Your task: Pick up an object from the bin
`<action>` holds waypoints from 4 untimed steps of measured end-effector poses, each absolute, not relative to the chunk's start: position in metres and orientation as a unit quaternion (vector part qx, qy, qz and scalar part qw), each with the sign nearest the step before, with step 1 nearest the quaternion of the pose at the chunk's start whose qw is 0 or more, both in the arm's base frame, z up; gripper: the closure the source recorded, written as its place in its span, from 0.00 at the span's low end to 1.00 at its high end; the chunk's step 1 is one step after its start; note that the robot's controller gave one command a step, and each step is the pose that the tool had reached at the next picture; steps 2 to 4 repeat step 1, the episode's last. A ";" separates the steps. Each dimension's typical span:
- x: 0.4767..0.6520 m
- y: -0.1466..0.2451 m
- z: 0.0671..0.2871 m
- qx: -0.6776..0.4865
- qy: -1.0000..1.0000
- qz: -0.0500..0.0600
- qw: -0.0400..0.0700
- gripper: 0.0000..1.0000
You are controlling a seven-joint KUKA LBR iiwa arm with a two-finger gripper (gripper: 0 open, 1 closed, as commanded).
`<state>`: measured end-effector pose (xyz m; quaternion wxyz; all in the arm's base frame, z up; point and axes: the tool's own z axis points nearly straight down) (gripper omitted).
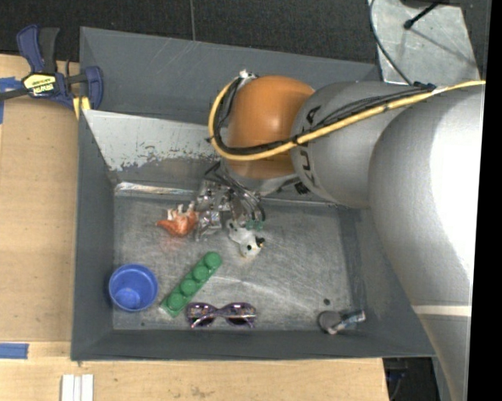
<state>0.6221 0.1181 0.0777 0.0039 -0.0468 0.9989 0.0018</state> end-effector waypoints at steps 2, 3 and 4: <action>0.622 0.118 0.083 -0.047 0.999 0.001 0.003 1.00; 0.622 0.118 0.083 -0.047 0.999 0.001 0.003 1.00; 0.622 0.118 0.083 -0.047 0.999 0.001 0.003 1.00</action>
Offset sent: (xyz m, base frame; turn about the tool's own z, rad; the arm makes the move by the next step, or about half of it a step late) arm 0.0000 -0.0002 0.0967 0.0000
